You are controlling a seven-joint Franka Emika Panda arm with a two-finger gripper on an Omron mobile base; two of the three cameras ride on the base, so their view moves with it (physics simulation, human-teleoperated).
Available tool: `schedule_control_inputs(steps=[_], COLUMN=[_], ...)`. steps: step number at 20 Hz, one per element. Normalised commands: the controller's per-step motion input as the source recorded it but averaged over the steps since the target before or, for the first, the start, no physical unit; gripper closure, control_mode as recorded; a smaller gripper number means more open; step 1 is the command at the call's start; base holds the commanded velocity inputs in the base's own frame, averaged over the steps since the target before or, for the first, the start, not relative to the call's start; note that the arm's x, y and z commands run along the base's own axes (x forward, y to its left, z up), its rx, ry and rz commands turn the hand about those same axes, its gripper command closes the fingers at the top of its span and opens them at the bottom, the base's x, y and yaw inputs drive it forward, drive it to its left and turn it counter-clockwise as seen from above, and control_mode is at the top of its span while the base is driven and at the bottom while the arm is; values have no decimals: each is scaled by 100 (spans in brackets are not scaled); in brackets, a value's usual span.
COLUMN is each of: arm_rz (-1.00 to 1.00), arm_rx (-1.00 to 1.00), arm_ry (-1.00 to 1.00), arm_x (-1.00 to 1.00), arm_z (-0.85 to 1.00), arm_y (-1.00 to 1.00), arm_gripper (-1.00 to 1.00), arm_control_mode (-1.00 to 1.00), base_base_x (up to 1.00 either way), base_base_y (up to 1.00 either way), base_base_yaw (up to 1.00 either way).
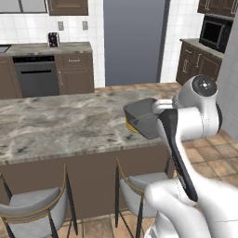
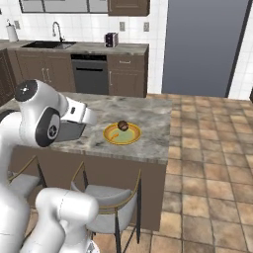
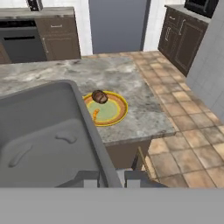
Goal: Retrieve the tupperware and aluminum foil from the cabinet and place them on the dining counter near the plate with potato and shrimp to prepare for storing leftovers.
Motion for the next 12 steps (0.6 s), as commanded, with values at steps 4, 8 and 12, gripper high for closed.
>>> schedule_control_inputs(steps=[4, 8, 12], arm_rz=[0, 0, 0], arm_rx=[0, -5, -6], arm_ry=[0, 0, 1], arm_x=[81, 80, 77], arm_z=[-16, -34, -46], arm_y=[21, 48, 59], arm_gripper=[100, 100, 100], arm_control_mode=[-100, -100, -100], base_base_x=[0, 0, 0], base_base_y=[0, 0, 0], base_base_yaw=[0, 0, 0])
